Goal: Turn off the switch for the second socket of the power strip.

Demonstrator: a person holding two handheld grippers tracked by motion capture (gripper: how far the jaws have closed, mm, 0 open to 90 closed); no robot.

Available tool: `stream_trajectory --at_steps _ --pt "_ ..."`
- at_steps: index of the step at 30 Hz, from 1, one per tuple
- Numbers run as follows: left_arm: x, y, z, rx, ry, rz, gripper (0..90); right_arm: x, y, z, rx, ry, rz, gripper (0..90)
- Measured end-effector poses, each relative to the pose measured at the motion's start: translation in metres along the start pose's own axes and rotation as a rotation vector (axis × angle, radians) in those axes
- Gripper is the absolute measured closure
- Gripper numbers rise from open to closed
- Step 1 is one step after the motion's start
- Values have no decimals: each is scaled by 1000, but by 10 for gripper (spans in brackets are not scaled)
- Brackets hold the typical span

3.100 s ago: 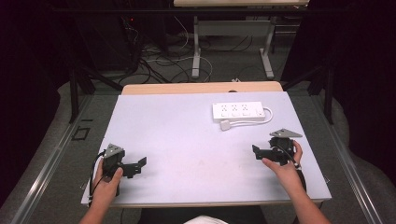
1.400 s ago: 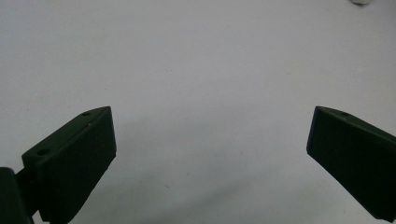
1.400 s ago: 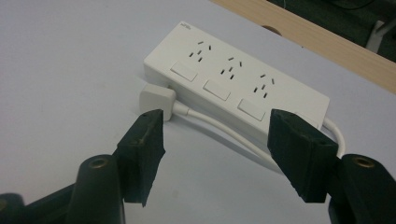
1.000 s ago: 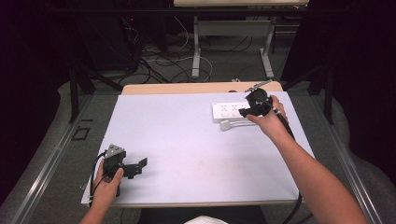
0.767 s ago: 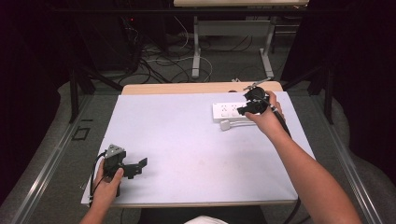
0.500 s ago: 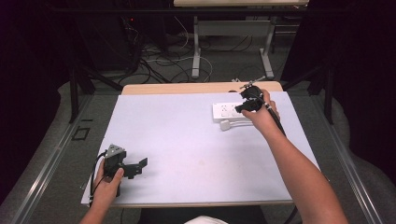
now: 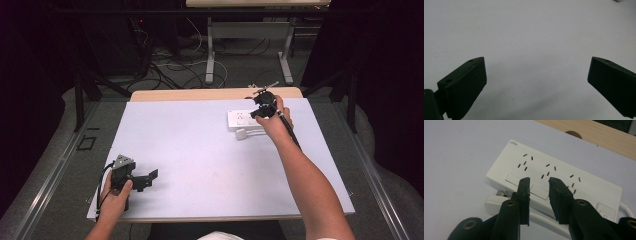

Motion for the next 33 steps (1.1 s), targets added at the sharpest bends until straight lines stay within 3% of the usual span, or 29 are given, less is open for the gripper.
stream_trajectory --at_steps 15,26,29,30,33 --pt "-1 -1 1 -10 -5 4 23 -6 0 -21 -13 39 -37 823" --pt "-1 -1 0 -2 -1 8 24 -6 -4 -32 -53 41 -45 891" --pt "-1 0 0 -1 -1 6 24 -7 -5 -34 -67 38 -69 899" --pt "-1 -1 1 -11 -5 2 25 -6 -7 -34 -70 42 -45 899" --pt "-1 -1 0 -3 1 -3 25 -7 -8 -37 -73 35 -45 900"
Point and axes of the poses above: each handheld gripper's, and its own axes: z roughly backward along the jaws, y roughly out of its top, x roughly to its right, the point moved 8 cm from there along -z, roughly forward along the jaws, and after that the axes turned 3 degrees about -y, right-handed, at the moved point
